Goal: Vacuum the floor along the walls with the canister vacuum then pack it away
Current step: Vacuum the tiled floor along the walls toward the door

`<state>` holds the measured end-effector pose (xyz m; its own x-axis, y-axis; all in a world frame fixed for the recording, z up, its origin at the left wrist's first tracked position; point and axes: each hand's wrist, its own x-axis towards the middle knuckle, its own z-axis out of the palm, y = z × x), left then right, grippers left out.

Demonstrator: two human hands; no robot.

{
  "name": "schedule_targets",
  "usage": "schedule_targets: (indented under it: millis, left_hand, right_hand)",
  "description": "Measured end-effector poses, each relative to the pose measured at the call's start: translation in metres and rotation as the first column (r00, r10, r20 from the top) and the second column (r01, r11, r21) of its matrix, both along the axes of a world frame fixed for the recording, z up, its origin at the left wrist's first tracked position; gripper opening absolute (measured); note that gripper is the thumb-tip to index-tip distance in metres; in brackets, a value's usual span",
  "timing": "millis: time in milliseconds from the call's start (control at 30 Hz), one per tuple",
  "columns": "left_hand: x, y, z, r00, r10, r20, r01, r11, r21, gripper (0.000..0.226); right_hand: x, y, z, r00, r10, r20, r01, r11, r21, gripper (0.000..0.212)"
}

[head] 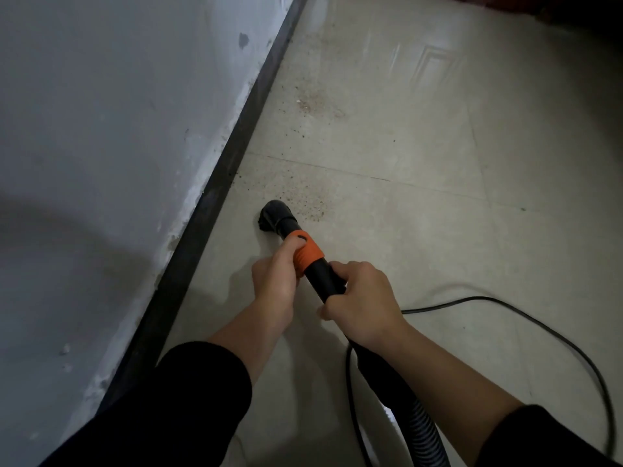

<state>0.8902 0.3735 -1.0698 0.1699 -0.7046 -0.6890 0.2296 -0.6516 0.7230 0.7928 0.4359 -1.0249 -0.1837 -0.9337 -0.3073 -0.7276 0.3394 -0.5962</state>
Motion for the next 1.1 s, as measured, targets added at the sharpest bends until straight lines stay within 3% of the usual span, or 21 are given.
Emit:
schedule_targets:
  millis: [1100]
  left_hand:
    - [-0.067,0.004,0.001,0.96,-0.258,-0.109,0.258,0.966,-0.017,0.023]
  right_hand:
    - [-0.059,0.02,0.013,0.978,-0.21,-0.006,0.21,0.977,0.045,0.026]
